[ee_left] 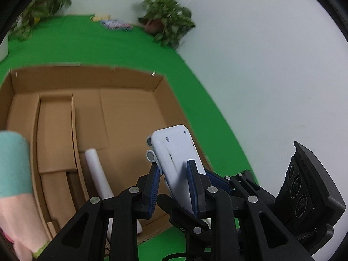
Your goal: Organize objects
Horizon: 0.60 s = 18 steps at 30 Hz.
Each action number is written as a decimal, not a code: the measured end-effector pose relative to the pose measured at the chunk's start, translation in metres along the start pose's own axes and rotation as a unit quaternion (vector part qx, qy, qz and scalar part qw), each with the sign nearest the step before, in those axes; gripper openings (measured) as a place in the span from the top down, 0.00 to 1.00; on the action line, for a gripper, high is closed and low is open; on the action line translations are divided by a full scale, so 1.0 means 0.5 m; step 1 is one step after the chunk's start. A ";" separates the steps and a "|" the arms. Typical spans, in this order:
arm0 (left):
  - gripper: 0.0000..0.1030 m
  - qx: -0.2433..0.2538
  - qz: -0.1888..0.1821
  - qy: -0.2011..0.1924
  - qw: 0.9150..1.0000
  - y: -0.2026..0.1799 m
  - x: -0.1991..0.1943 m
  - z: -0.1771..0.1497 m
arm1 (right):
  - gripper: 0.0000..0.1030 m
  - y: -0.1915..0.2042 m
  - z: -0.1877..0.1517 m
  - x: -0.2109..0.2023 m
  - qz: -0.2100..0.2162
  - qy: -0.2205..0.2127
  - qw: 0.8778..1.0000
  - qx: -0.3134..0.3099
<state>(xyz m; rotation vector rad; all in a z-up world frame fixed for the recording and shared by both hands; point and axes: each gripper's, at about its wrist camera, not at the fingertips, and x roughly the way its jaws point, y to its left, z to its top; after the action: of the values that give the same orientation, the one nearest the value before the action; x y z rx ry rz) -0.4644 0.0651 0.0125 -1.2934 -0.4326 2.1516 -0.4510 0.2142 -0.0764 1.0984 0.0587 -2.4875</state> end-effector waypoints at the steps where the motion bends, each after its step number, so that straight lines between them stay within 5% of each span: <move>1: 0.78 -0.008 0.003 0.010 1.000 0.018 0.026 -0.004 | 0.37 -0.020 0.018 0.036 0.005 0.013 1.000 0.006; 10: 0.78 -0.062 0.026 0.071 0.995 0.112 0.167 -0.039 | 0.37 -0.077 -0.056 0.135 0.041 0.100 0.993 0.040; 18: 0.78 -0.059 0.053 0.076 0.994 0.111 0.183 -0.047 | 0.33 -0.128 -0.059 0.158 0.079 0.141 0.985 0.059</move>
<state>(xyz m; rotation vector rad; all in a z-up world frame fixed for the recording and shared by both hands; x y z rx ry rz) -0.4937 0.0792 -0.0920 -1.5660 -0.4423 2.1217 -0.5029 0.2502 -0.1612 1.4397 -0.0912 -2.2055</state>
